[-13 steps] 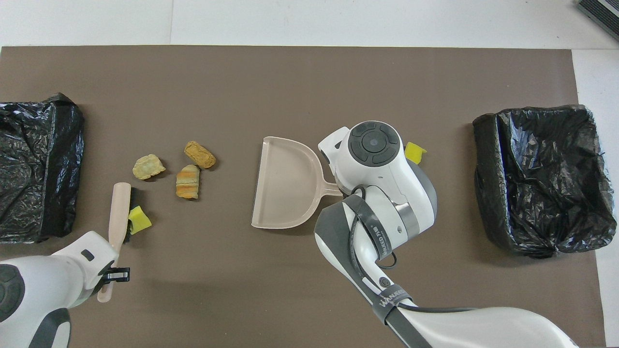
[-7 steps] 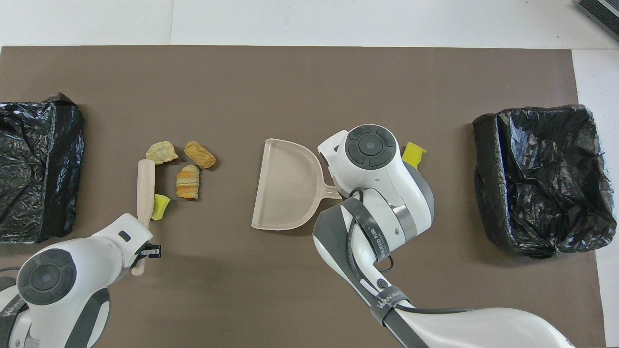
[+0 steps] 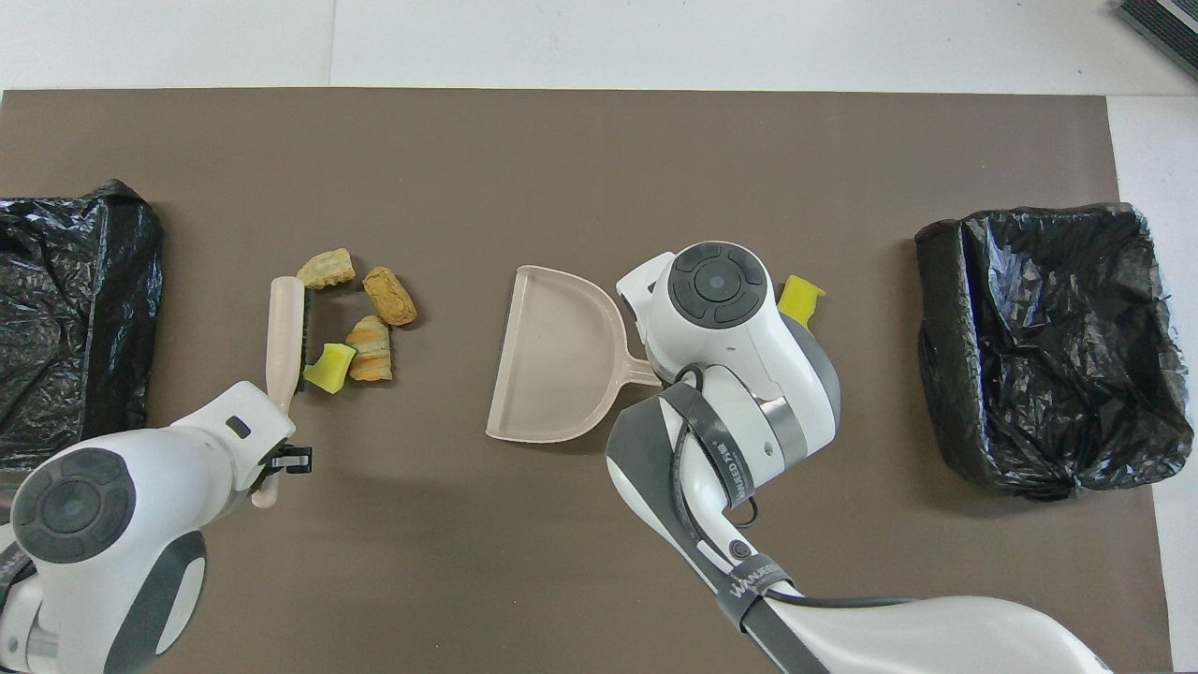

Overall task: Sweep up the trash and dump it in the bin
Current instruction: 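Sweep the scraps toward the dustpan with the brush in the left gripper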

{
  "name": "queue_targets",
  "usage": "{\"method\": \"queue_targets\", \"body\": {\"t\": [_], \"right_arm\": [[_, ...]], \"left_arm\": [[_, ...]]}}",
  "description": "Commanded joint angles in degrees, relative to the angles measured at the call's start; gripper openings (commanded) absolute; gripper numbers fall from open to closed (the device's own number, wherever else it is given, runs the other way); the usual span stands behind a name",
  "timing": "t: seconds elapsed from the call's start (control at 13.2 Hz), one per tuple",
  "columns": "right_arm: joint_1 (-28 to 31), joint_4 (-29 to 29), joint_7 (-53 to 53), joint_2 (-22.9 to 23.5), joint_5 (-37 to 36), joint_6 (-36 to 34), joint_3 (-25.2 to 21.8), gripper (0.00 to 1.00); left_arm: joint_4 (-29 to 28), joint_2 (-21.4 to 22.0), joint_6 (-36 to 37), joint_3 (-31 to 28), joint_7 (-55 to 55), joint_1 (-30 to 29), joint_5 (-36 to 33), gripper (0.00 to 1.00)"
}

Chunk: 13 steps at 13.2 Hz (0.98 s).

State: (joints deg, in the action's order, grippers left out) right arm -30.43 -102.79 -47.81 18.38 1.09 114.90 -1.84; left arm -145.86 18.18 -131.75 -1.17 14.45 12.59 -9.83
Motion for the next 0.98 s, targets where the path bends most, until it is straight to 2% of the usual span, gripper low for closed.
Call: {"method": "queue_targets", "body": {"t": [0.0,0.23,0.38,0.53,0.91], "right_arm": [[-0.1,-1.5,1.6,-1.8,-0.7,0.1,0.2,0.00],[-0.1,-1.5,1.8,-1.8,-0.7,0.2,0.2,0.00],[-0.1,-1.5,1.8,-1.8,-0.7,0.2,0.2,0.00],[-0.1,-1.5,2.2,-1.8,-0.6,0.2,0.2,0.00],[0.0,-1.7,1.9,-1.6,0.3,-2.1,0.2,0.00]], "left_arm": [[4.0,-5.2,-1.8,0.0,-5.0,-3.6,0.3,0.00],[10.7,-14.1,-5.6,0.1,-7.6,-4.6,0.3,0.00],[14.3,-16.3,-5.0,0.1,-10.8,-4.6,0.3,0.00],[15.1,-17.0,-3.0,0.4,-12.6,-3.2,0.3,0.00],[13.9,-16.2,1.6,0.6,-12.0,6.3,0.7,0.00]]}}
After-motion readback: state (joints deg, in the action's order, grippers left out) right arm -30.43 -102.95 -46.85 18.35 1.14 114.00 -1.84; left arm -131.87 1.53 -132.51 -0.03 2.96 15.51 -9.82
